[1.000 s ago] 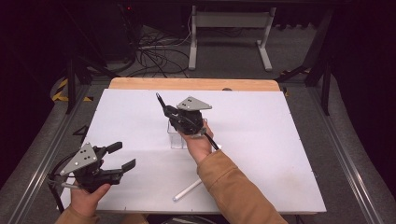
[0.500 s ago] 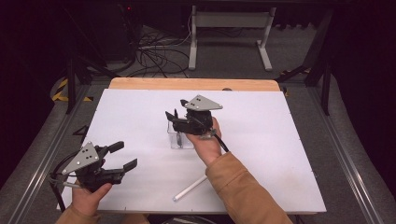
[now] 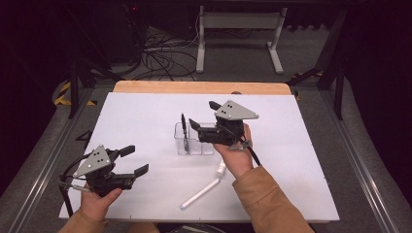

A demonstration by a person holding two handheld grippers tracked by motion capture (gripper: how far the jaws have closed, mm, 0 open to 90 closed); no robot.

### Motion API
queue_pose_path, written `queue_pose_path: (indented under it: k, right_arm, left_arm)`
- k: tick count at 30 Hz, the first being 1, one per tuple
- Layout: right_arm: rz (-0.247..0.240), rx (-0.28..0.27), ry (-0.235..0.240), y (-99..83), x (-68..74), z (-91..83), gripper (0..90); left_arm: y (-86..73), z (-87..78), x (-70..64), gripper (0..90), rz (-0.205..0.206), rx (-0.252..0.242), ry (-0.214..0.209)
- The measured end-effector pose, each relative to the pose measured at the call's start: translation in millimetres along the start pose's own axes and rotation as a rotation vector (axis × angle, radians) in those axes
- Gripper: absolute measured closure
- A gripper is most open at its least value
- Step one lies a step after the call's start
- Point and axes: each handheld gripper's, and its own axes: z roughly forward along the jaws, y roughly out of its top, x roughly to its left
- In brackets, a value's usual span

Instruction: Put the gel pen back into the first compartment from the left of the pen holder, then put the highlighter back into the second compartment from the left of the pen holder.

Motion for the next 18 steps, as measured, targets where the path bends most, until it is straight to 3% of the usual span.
queue_pose_path:
  k: [7, 11, 18]
  right_arm:
    - [-0.004, 0.004, 0.013, -5.6, -7.2, -21.0, 14.1]
    - [0.004, 0.011, 0.061, -14.9, -16.3, -34.3, 9.6]
    - [0.009, 0.06, 0.049, -35.3, -27.0, -54.6, 1.0]
  left_arm:
    - [4.2, -0.7, -5.9, 20.8, 0.022, 0.002, -0.009]
    - [4.9, 0.8, -7.9, 20.6, 0.021, 0.01, -0.01]
    - [7.7, 3.4, -12.6, 20.5, 0.026, 0.022, -0.016]
